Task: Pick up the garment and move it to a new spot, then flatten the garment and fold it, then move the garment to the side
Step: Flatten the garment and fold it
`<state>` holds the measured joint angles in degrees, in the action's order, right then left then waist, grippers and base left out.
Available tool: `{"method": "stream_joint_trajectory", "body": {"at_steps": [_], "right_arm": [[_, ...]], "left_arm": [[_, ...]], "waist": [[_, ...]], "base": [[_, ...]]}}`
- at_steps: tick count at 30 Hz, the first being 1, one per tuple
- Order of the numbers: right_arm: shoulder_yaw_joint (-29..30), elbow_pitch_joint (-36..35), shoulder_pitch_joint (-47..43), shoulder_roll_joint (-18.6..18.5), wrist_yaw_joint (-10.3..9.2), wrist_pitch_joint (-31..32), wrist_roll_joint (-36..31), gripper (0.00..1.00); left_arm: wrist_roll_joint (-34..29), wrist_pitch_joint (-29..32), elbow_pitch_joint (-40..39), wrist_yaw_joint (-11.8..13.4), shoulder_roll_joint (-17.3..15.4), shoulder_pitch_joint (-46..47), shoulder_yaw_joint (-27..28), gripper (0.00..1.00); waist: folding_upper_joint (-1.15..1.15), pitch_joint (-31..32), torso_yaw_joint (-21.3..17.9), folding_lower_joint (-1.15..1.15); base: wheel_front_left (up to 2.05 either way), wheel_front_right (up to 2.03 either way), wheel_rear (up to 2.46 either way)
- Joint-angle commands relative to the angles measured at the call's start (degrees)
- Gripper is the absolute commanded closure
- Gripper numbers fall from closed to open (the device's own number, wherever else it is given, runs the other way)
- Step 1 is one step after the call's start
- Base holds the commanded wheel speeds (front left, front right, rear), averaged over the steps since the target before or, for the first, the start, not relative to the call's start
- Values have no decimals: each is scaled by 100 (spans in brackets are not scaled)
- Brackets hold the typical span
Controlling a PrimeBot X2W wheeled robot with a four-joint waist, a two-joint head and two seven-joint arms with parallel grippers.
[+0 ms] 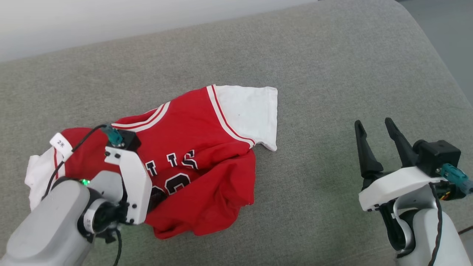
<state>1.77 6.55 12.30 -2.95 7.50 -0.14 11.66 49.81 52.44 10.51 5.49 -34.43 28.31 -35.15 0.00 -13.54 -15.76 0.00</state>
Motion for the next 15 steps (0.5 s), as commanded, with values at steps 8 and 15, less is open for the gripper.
{"method": "stream_joint_trajectory", "body": {"at_steps": [8,15], "right_arm": [[24,141,109,6,-2,-85,4,0],[154,106,76,4,-2,-41,-72,0]], "left_arm": [[-20,-282,908,-257,401,38,-212,100],[170,-32,223,-175,316,-362,-307,100]], "waist": [[0,-38,32,0],[0,50,217,0]], "base": [[0,0,0],[0,0,0]]}}
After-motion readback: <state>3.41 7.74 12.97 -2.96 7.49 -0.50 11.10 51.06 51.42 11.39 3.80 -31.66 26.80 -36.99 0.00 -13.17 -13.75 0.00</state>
